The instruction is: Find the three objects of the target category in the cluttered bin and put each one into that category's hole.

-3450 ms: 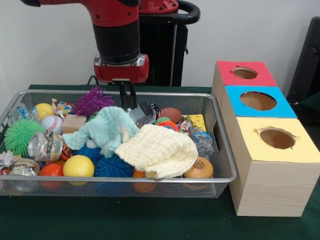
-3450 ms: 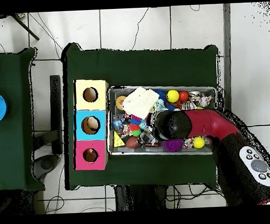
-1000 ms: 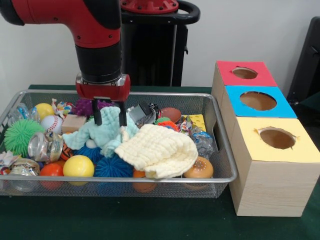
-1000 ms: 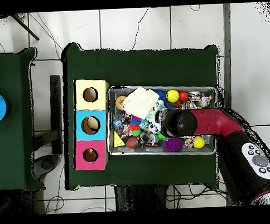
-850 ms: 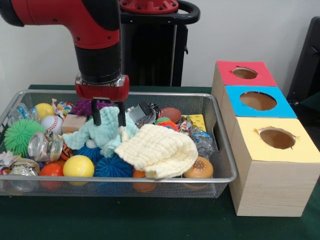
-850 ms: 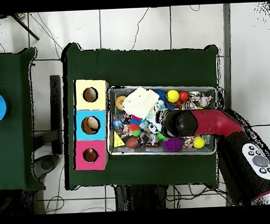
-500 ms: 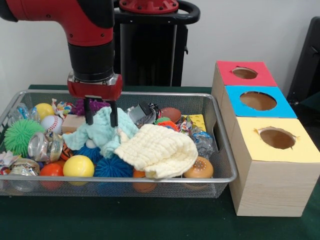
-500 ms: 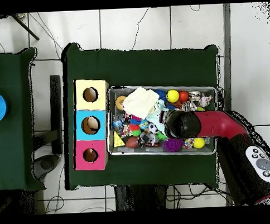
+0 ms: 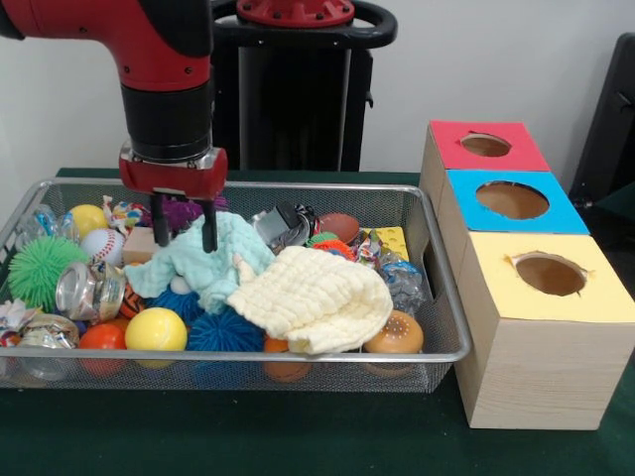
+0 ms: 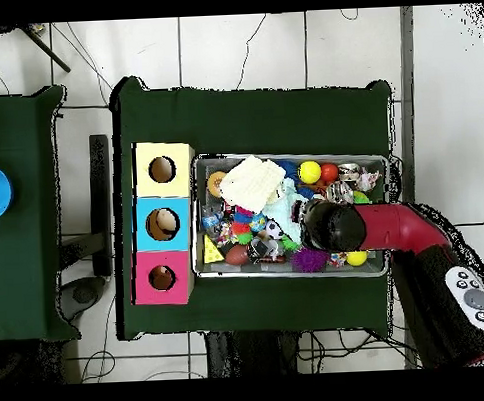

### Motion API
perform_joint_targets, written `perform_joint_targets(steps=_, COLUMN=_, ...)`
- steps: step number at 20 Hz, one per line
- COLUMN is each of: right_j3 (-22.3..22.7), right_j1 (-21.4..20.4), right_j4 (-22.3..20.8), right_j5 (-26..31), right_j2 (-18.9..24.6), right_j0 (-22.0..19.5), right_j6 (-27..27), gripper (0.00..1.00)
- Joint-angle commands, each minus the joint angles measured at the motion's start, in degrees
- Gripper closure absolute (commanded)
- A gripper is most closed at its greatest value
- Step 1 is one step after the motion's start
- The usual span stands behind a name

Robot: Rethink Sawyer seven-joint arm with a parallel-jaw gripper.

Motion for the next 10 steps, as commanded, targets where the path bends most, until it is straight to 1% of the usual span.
perform_joint_targets(steps=1, right_j3=0.8, right_j1=0.4, right_j4=1.8, right_j5=-3.7, right_j2=-3.4, right_j0=0.6, right_j6=7.7, gripper=0.0)
perform_joint_targets(steps=10, right_j3=-0.4, right_j1=2.5, right_j4=3.7, right_j5=-5.9, right_j2=-7.5, right_j0=3.2, right_j6=11.2, gripper=0.0)
